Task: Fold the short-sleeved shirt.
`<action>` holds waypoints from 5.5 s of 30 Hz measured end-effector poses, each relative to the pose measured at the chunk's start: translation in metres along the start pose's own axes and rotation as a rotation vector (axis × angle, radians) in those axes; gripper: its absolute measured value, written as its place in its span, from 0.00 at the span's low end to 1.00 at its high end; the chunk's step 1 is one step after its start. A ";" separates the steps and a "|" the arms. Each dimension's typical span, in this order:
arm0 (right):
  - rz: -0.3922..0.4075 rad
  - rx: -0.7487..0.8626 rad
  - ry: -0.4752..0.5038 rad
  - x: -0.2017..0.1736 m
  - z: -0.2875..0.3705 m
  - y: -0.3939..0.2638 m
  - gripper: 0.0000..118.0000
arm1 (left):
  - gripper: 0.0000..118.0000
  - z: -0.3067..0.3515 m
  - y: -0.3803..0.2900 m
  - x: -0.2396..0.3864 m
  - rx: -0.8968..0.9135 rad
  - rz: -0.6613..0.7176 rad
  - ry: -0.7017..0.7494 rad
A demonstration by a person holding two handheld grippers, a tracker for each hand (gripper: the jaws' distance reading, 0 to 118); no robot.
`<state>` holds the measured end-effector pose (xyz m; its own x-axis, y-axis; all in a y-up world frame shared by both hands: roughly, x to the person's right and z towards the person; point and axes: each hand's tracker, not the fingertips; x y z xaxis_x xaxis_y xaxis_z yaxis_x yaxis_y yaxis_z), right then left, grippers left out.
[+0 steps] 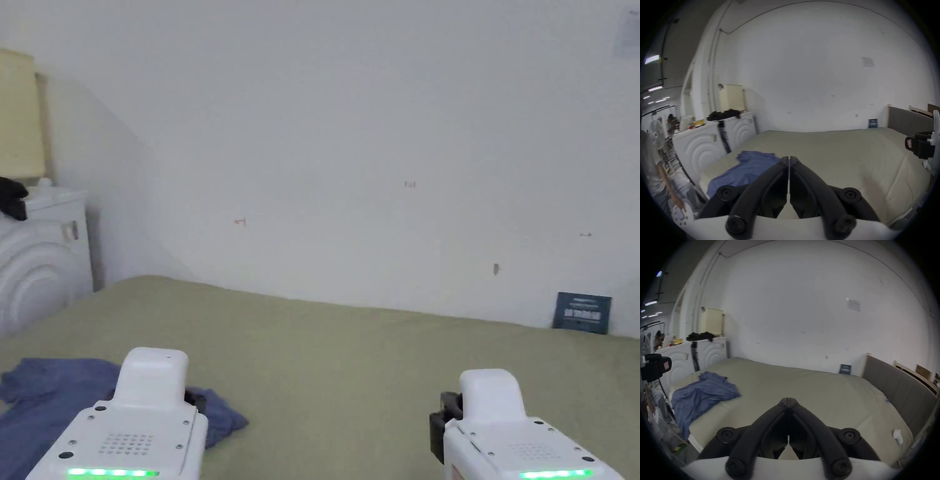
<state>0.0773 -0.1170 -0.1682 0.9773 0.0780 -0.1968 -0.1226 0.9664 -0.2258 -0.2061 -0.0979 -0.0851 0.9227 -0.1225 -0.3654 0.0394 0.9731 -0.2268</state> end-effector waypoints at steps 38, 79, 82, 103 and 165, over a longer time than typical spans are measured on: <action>0.101 -0.121 0.245 -0.038 -0.093 -0.005 0.01 | 0.02 -0.285 -0.057 -0.074 -0.526 -0.005 -0.118; 0.068 -0.228 0.238 0.026 -0.106 -0.057 0.02 | 0.01 -0.415 -0.091 -0.041 -0.681 0.338 -0.126; 0.051 -0.222 0.221 0.034 -0.101 -0.056 0.02 | 0.01 -0.409 -0.074 -0.043 -0.641 0.367 -0.153; -0.098 -0.147 -0.126 0.154 -0.023 -0.042 0.02 | 0.01 -0.320 0.042 0.372 -0.479 0.032 -0.912; -0.129 -0.262 -0.165 0.186 -0.075 -0.072 0.02 | 0.00 -0.305 -0.049 0.216 -0.466 -0.104 -0.464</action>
<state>0.2551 -0.1902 -0.2597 0.9998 0.0184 0.0013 -0.0155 0.8769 -0.4804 -0.1259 -0.2314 -0.4286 0.9965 -0.0132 0.0828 0.0636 0.7618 -0.6447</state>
